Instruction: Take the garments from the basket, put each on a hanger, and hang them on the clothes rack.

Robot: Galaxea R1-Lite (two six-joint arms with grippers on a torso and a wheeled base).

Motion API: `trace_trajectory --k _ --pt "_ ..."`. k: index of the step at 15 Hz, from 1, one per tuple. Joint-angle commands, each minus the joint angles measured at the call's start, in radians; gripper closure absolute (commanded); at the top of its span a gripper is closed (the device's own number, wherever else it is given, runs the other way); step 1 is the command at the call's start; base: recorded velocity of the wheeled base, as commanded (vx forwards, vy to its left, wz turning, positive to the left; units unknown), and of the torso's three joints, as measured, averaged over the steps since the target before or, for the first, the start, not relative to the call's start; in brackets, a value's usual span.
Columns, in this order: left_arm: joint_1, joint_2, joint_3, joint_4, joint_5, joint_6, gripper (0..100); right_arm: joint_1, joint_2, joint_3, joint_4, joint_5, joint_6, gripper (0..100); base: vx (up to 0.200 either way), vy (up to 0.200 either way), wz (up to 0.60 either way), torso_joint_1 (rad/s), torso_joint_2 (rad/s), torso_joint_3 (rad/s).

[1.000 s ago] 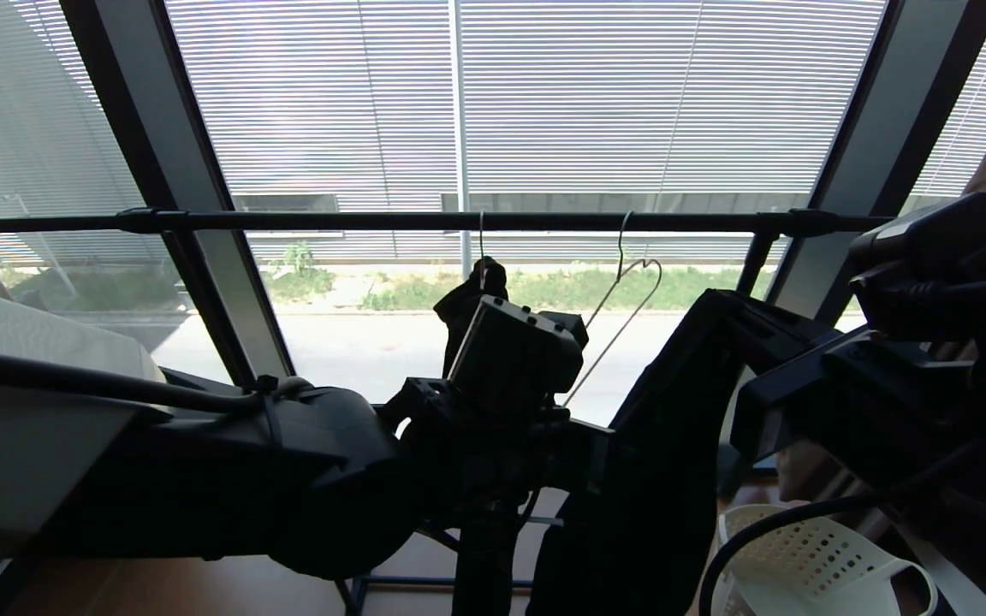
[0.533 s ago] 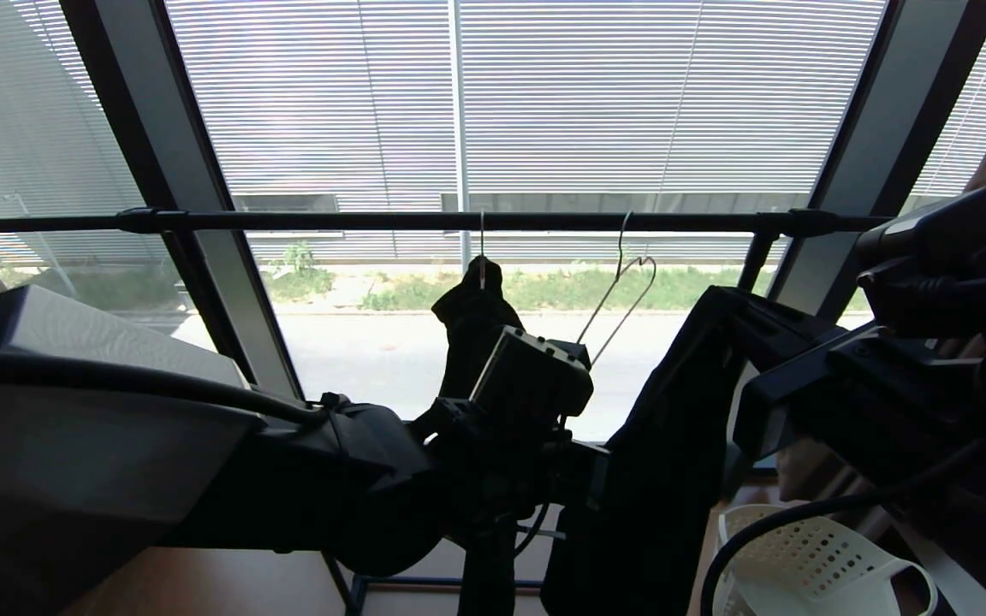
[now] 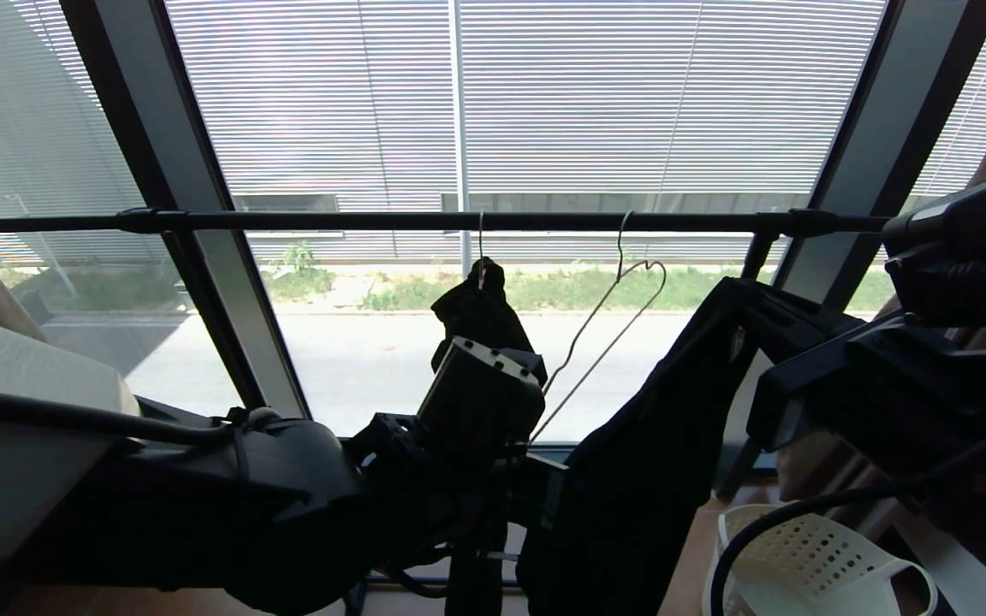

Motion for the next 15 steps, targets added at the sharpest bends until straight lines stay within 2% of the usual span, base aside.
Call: trace_trajectory --k 1,6,15 --pt "0.005 -0.111 0.069 -0.001 0.001 0.0 0 -0.004 -0.008 0.0 0.0 0.0 0.0 100 0.0 0.0 0.0 0.0 0.0 0.0" --pt "0.003 -0.175 0.127 0.001 0.021 0.002 0 -0.024 -0.009 -0.002 0.0 0.001 -0.002 100 0.0 0.0 0.0 0.0 0.0 0.0" --pt "0.018 -0.192 0.187 -0.001 0.04 0.003 0 -0.035 -0.011 -0.002 0.0 0.001 -0.002 100 0.0 0.0 0.0 0.0 0.0 0.0"
